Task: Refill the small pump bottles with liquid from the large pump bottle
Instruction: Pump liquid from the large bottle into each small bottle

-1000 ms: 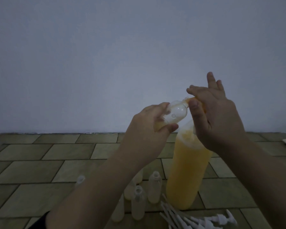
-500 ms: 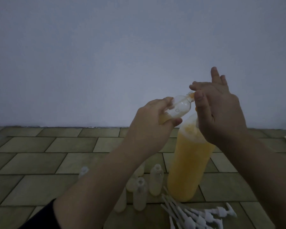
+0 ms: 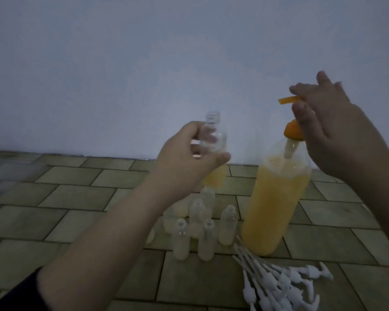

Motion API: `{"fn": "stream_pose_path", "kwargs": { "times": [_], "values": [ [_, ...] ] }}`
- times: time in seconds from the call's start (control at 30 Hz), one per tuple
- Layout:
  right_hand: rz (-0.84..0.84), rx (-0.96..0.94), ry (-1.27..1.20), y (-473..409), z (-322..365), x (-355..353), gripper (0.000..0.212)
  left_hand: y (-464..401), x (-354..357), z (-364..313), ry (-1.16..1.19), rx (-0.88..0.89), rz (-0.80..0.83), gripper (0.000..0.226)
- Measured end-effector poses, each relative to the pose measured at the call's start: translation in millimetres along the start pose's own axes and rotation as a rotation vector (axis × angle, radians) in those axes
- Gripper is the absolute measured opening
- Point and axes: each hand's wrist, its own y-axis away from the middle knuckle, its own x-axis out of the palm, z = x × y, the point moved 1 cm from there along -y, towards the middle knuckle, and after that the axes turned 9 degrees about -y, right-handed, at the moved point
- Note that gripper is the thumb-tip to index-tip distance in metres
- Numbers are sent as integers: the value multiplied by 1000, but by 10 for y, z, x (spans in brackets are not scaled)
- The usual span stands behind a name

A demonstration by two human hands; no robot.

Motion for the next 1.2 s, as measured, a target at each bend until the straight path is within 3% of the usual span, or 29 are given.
{"fn": "stream_pose_path", "kwargs": {
  "times": [0.17,0.37,0.63,0.73,0.83,0.9,0.97,1.07,1.2],
  "values": [
    [31,10,-22,70,-21,-78,69,702,-314,518,-100,-216,-3,43],
    [35,-15,1,65,-7,-94,74,1319,-66,1287,-96,-497,-102,16],
    [-10,5,-34,91,33,-81,63,1221,243,1711,-210,-321,-166,40],
    [-25,-7,-42,90,35,-65,61,1275,248,1764,-161,-367,-187,56],
    [-41,-5,-45,99,39,-31,60,1365,111,1856,-240,-335,-391,65],
    [-49,-1,-54,102,40,-26,60,1294,-28,2002,-219,-390,-454,56],
    [-55,1,-61,98,44,-29,60,1138,-127,2091,-119,-488,-303,53],
    [-65,-11,-66,96,51,-30,60,957,-180,2114,30,-458,-11,60],
    [-62,-7,-62,97,34,-23,68,838,-162,2228,64,-397,60,51]
  ]
}}
